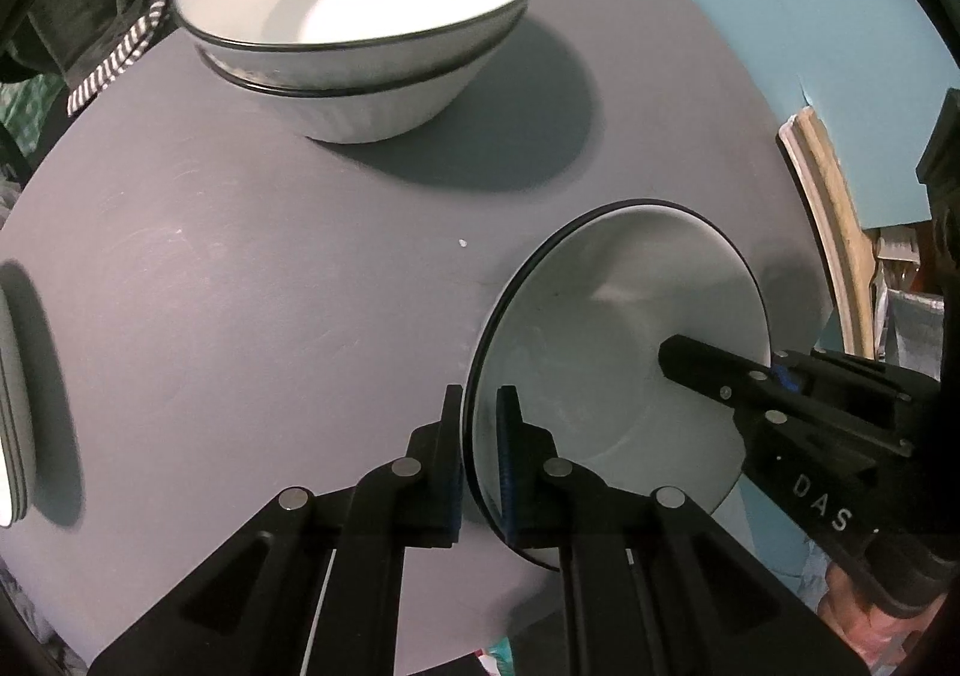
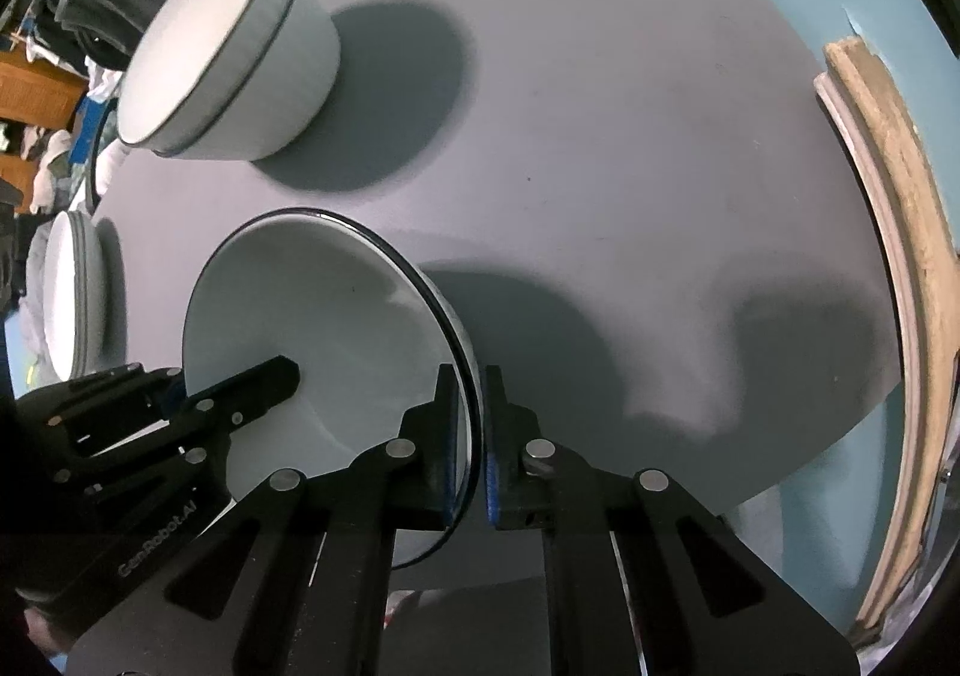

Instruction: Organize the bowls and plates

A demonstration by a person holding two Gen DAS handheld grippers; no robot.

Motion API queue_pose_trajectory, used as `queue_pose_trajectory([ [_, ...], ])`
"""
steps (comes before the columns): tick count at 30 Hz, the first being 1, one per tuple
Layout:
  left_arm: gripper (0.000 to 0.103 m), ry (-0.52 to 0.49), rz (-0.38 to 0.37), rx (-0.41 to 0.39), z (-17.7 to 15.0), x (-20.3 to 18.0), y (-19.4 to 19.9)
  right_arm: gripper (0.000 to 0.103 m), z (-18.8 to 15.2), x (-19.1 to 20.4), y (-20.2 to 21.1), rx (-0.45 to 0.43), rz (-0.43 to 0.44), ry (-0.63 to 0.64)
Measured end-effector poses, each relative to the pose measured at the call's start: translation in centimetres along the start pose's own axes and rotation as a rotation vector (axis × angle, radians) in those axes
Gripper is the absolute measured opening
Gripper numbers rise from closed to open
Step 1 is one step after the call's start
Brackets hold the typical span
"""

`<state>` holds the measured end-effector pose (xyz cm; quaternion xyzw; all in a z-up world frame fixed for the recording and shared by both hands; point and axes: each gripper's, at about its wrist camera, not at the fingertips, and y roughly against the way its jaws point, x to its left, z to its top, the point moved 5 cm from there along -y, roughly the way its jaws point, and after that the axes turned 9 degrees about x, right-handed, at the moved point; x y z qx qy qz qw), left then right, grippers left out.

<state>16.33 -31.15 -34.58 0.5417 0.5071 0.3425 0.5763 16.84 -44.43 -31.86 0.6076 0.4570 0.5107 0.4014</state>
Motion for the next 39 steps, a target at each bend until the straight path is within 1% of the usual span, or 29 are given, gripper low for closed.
queue_pose_trajectory([
  [3, 0.009, 0.015, -0.002, -0.004, 0.4, -0.3, 0.5, 0.006, 0.2, 0.1, 1.1, -0.004, -0.006, 0.014],
  [4, 0.009, 0.021, -0.003, -0.006, 0.3, -0.3, 0.9, 0.006, 0.1, -0.7, 1.9, -0.004, -0.008, 0.018],
  [7, 0.009, 0.032, -0.009, -0.013, 0.3, -0.4, 1.8, 0.006, 0.4, -0.3, 3.0, -0.007, -0.014, 0.028],
  [11, 0.009, 0.040, -0.017, -0.030, 0.6, 0.8, 3.8, 0.006, 0.6, 0.7, 5.0, -0.022, -0.034, 0.060],
  [14, 0.009, 0.044, -0.017, -0.046, 0.9, 0.9, 5.5, 0.006, 0.6, 1.2, 6.3, -0.036, -0.052, 0.084],
  [16, 0.009, 0.046, -0.021, -0.058, 1.3, 0.9, 6.5, 0.006, 0.6, 1.3, 7.1, -0.044, -0.052, 0.092],
  [19, 0.009, 0.065, -0.035, -0.077, 1.6, 2.0, 7.9, 0.006, 0.9, 2.1, 8.0, -0.051, -0.048, 0.095],
  [23, 0.009, 0.070, -0.020, -0.113, 2.6, 3.0, 9.5, 0.006, 1.7, 2.2, 9.5, -0.069, -0.046, 0.110],
  [27, 0.009, 0.086, -0.007, -0.141, 4.2, 4.0, 10.8, 0.006, 3.2, 3.4, 10.3, -0.092, -0.048, 0.138],
  [31, 0.009, 0.102, 0.017, -0.164, 5.8, 5.2, 11.4, 0.006, 5.1, 5.0, 10.1, -0.098, -0.043, 0.156],
  [35, 0.009, 0.112, 0.046, -0.172, 7.3, 6.2, 11.3, 0.006, 7.2, 6.3, 9.8, -0.102, -0.050, 0.171],
  [39, 0.009, 0.128, 0.040, -0.157, 8.4, 7.2, 10.6, 0.006, 8.8, 6.9, 9.3, -0.091, -0.059, 0.175],
])
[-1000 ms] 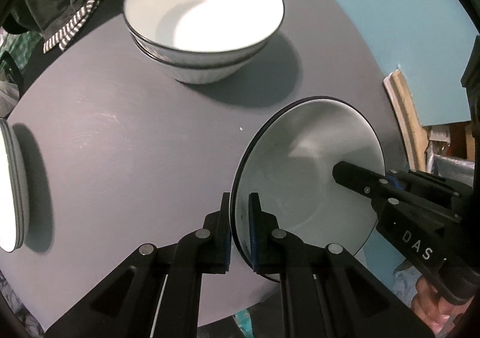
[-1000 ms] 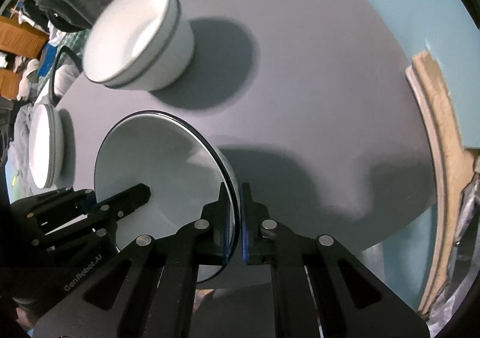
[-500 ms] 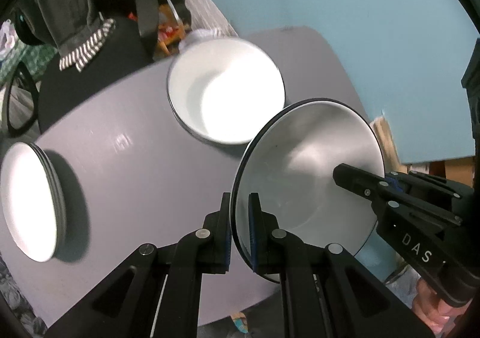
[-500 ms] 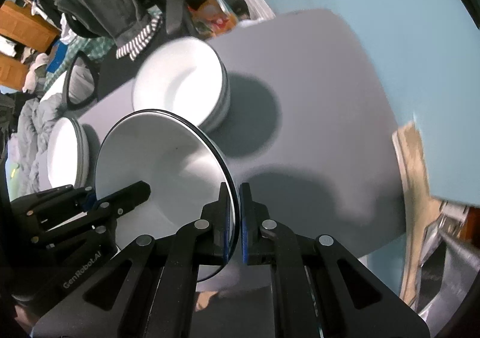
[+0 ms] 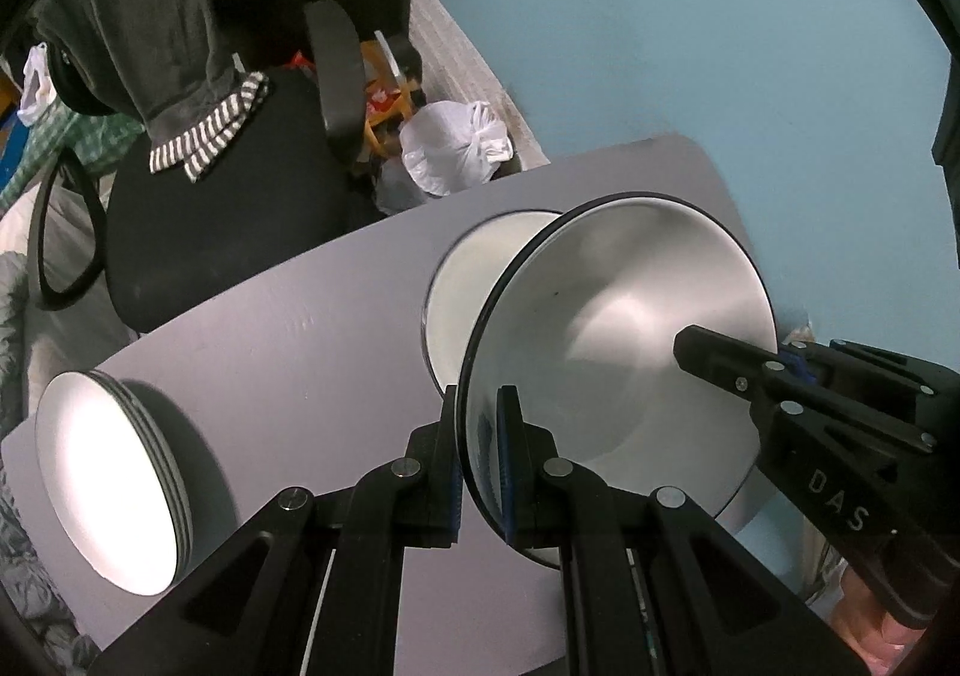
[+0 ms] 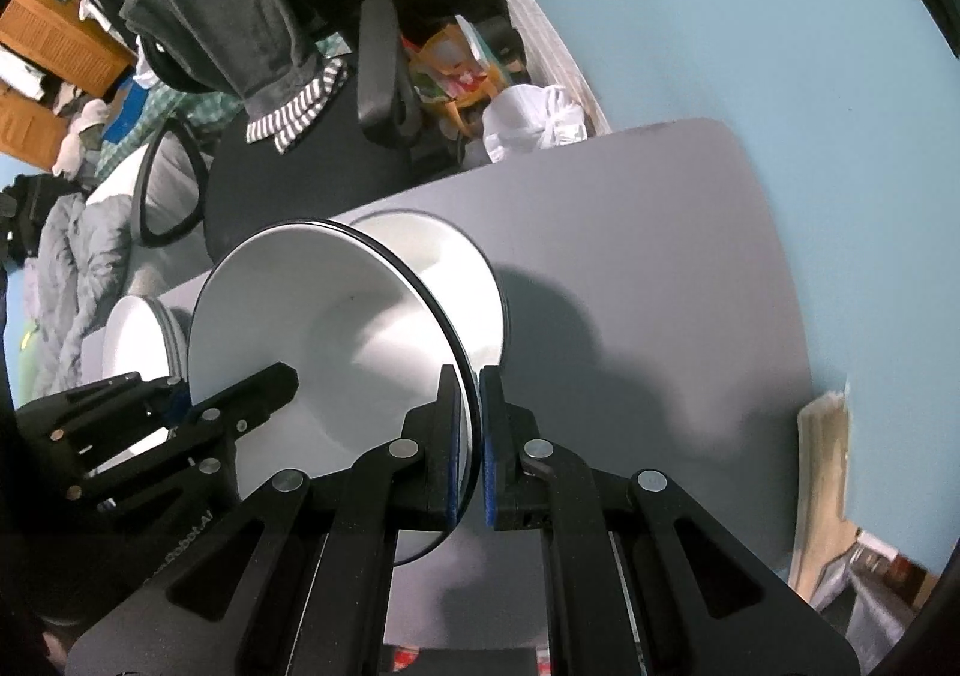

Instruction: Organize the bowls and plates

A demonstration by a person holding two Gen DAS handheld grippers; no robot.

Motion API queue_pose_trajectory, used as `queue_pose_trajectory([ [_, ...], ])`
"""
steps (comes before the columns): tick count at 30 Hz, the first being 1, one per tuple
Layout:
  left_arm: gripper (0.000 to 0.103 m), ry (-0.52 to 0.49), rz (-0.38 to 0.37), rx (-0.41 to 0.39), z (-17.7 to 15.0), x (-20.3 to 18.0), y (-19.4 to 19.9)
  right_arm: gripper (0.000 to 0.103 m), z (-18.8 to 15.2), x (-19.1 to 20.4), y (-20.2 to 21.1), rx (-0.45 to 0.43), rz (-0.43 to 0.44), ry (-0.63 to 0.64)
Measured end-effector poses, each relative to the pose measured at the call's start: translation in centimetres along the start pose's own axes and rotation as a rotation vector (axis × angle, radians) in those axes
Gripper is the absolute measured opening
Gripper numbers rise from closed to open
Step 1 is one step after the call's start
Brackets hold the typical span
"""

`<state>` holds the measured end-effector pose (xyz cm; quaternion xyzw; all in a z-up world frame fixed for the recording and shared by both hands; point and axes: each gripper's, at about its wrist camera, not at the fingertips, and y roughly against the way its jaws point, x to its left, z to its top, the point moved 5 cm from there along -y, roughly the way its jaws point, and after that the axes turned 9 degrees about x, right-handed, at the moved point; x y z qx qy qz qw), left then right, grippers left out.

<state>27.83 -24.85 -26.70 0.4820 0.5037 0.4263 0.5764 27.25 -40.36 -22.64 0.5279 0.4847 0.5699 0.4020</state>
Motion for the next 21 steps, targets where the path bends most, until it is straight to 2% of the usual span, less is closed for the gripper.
queue_pose_trajectory([
  [11, 0.009, -0.005, 0.066, 0.034, 1.6, 0.8, -2.1, 0.006, 1.9, -0.2, -2.5, 0.081, 0.008, -0.026],
  [21, 0.011, -0.008, 0.082, 0.051, 2.2, 0.9, -3.4, 0.007, 2.4, -0.3, -3.3, 0.114, -0.029, -0.040],
])
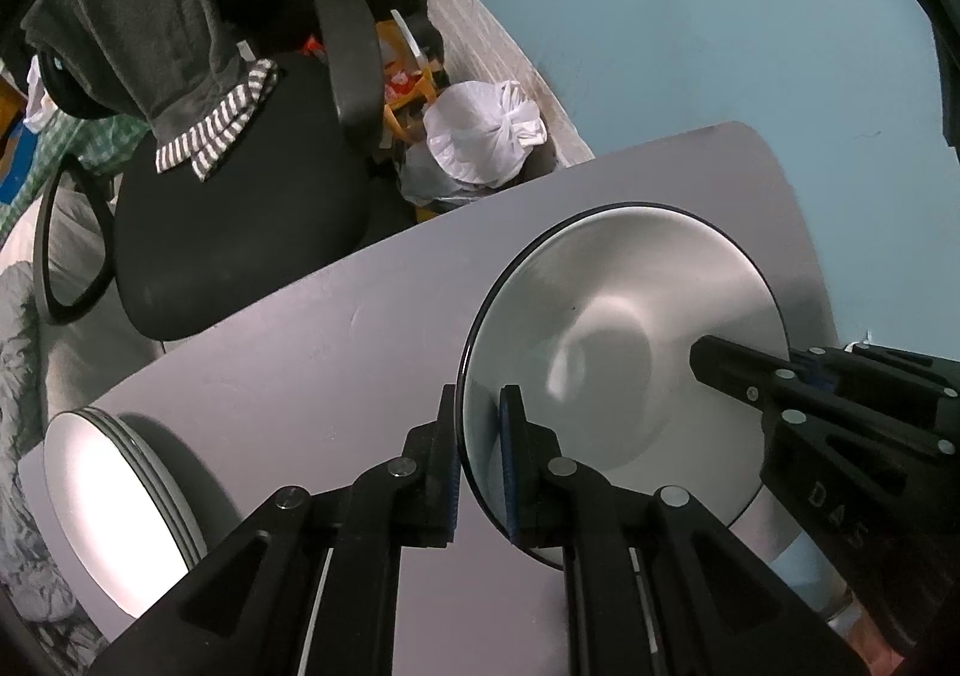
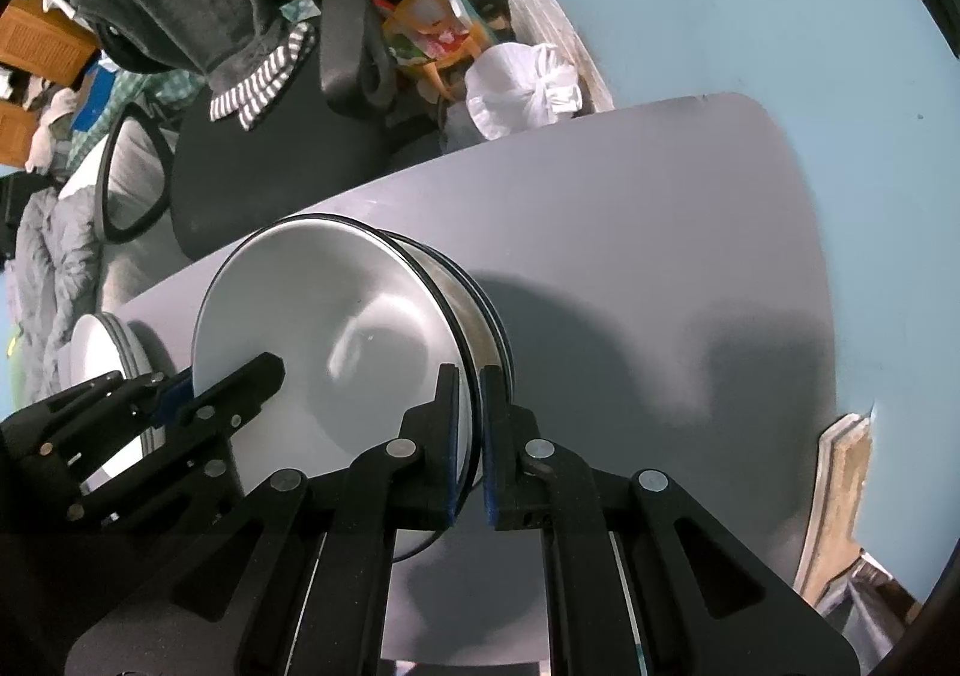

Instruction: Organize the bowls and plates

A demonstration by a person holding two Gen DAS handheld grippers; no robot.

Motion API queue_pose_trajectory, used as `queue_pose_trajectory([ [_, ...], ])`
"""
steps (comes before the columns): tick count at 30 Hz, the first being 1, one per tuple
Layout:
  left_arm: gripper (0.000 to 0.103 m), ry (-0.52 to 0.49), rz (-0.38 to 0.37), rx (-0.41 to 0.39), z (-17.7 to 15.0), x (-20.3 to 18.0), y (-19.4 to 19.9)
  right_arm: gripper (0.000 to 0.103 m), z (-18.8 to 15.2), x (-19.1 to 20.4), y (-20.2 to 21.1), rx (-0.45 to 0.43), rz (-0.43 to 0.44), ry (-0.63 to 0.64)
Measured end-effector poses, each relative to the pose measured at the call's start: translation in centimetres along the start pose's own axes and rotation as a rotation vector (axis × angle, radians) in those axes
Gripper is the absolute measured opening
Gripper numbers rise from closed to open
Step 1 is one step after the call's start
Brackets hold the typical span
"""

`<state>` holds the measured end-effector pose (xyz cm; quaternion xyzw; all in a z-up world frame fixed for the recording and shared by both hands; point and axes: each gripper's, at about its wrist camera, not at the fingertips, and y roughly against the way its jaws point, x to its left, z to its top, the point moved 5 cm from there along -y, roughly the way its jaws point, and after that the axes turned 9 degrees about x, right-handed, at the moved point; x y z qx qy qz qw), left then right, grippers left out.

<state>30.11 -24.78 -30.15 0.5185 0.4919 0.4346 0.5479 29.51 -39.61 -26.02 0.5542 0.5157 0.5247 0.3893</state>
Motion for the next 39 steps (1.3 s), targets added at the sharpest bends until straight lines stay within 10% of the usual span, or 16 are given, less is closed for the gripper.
queue_pose_trajectory([
  [9, 0.015, -0.002, 0.006, 0.007, 0.1, 0.2, -0.1, 0.009, 0.2, 0.5, 0.2, 0.025, -0.033, -0.014],
  [14, 0.033, -0.008, 0.042, -0.005, -0.1, 0.4, 0.4, 0.018, 0.2, 0.7, 0.3, 0.041, -0.017, -0.030],
  [33, 0.035, 0.050, 0.021, -0.058, -1.1, 2.0, 3.3, 0.049, 0.7, 1.7, 3.4, -0.050, -0.078, 0.003],
  [35, 0.053, 0.050, 0.041, -0.094, -1.3, 2.1, 4.3, 0.051, 0.5, 1.8, 3.9, -0.070, -0.092, 0.015],
  [39, 0.054, 0.041, 0.056, -0.155, -1.9, 2.0, 6.3, 0.057, 0.2, 1.9, 4.7, -0.098, -0.122, 0.040],
])
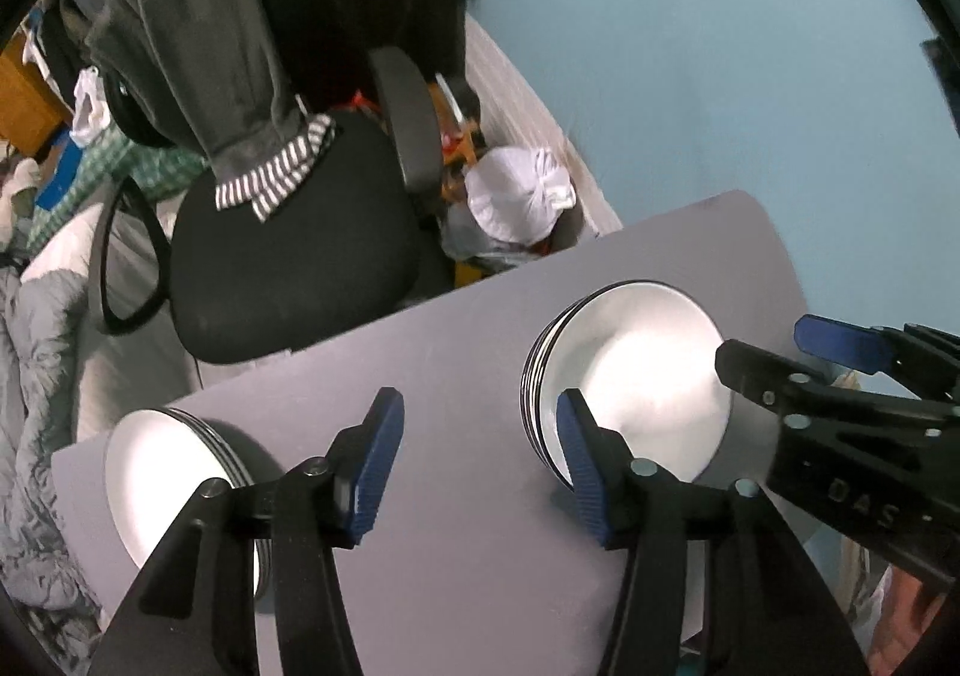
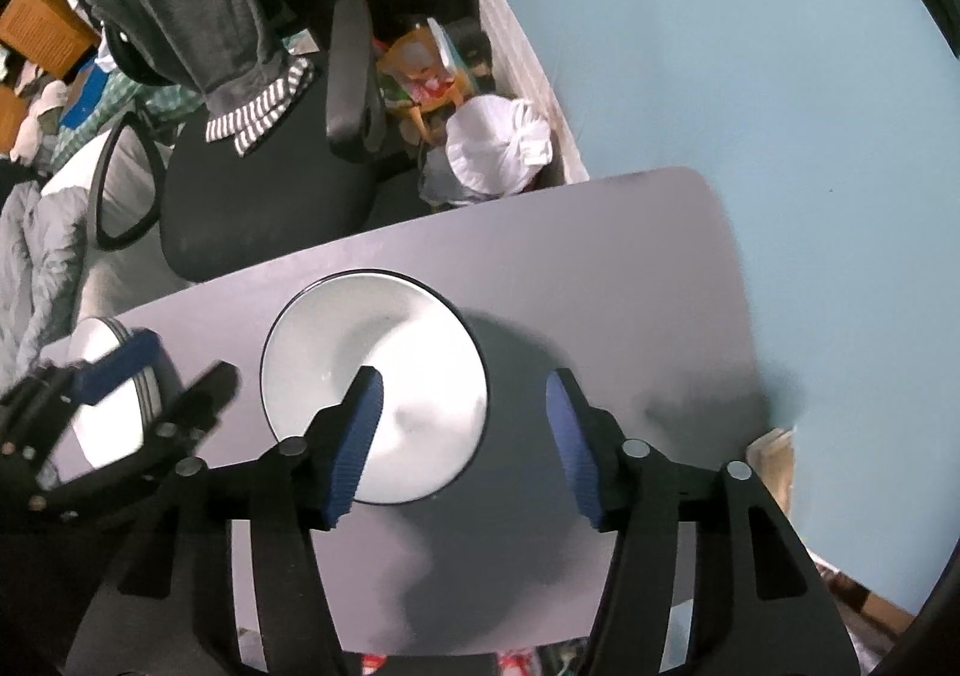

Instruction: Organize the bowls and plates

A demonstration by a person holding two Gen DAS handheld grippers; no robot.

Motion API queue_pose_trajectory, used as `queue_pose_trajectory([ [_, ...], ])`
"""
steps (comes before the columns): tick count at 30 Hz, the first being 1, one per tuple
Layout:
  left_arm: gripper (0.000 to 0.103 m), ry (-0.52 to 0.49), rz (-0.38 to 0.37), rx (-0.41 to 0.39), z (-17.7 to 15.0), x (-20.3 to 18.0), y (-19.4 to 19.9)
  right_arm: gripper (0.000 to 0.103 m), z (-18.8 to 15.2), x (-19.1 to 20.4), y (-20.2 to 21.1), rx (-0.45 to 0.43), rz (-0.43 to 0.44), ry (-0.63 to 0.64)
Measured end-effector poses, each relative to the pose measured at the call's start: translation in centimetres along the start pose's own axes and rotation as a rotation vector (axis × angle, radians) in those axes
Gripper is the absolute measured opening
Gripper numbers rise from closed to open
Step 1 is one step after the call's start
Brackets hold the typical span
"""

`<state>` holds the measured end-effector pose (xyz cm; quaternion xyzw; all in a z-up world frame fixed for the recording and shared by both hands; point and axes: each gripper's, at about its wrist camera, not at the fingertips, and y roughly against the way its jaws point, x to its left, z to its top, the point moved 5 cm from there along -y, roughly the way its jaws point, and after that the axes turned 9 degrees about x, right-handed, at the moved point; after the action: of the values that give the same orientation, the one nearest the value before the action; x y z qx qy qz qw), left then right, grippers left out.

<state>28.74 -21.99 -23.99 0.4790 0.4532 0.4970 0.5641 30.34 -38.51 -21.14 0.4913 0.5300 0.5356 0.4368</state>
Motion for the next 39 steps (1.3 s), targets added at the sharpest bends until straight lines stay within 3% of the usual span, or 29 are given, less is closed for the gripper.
queue_pose_trajectory([
  [24, 0.054, 0.017, -0.071, -0.093, -2.8, 0.5, 6.6, 0.062, -3.0, 0.0, 7.4, -0.155, -0.003, 0.069],
  [39, 0.054, 0.052, -0.110, -0.081, -4.5, 0.7, 7.6, 0.062, -4.0, -0.8, 7.6, -0.146, -0.005, 0.081],
])
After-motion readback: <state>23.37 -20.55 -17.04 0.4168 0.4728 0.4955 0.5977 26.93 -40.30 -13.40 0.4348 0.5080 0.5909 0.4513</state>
